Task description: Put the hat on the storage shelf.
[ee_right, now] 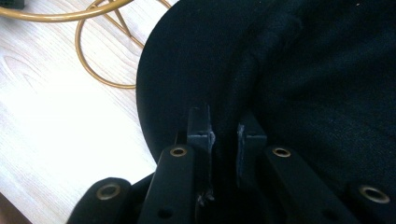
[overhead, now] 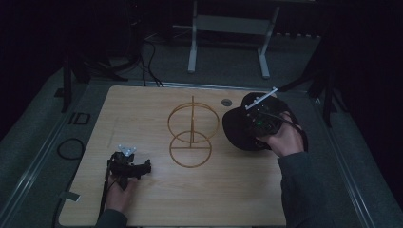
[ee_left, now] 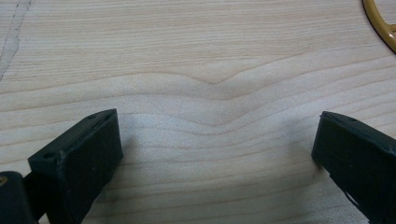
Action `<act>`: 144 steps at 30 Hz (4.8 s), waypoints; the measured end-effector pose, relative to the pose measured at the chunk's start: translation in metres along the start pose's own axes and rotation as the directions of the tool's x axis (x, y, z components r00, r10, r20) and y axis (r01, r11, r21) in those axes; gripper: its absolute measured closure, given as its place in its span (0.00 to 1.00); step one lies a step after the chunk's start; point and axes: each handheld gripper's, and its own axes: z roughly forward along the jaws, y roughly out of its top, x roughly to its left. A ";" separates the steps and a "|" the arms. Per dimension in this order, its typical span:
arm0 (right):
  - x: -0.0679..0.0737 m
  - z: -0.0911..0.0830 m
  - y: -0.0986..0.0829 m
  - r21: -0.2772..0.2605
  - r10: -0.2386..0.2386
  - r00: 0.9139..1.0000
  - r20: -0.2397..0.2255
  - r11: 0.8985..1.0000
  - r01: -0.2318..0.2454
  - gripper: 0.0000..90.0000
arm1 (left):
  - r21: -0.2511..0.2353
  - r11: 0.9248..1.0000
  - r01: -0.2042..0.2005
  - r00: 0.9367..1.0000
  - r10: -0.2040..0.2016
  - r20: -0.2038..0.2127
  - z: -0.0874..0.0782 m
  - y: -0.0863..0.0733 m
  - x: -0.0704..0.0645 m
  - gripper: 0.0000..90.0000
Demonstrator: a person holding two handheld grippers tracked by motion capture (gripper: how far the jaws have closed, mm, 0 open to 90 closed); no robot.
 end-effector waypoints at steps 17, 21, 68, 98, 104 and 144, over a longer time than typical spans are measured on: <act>0.000 -0.026 0.011 -0.026 -0.024 1.000 0.013 0.999 0.024 0.89 | -0.001 1.000 0.001 1.000 -0.001 0.000 0.000 0.000 0.000 0.01; 0.001 -0.032 0.016 -0.034 -0.032 0.999 0.015 0.999 0.033 0.89 | -0.001 1.000 0.000 1.000 0.000 0.000 0.000 0.000 0.000 0.01; 0.026 -0.054 0.072 -0.092 -0.117 0.993 -0.027 0.989 0.114 0.89 | 0.000 1.000 -0.002 1.000 0.002 0.000 0.000 0.000 0.000 0.01; 0.063 -0.051 0.103 -0.089 -0.190 0.980 -0.056 0.979 0.185 0.89 | 0.001 1.000 -0.004 1.000 0.004 0.000 0.000 0.000 0.000 0.01; 0.070 -0.048 0.107 -0.084 -0.213 0.975 -0.061 0.975 0.207 0.89 | 0.001 1.000 -0.004 1.000 0.004 0.000 0.000 0.000 0.000 0.01; 0.116 -0.040 0.135 -0.047 -0.329 0.939 -0.104 0.944 0.325 0.88 | 0.002 1.000 -0.005 1.000 0.005 -0.001 0.000 0.000 0.000 0.01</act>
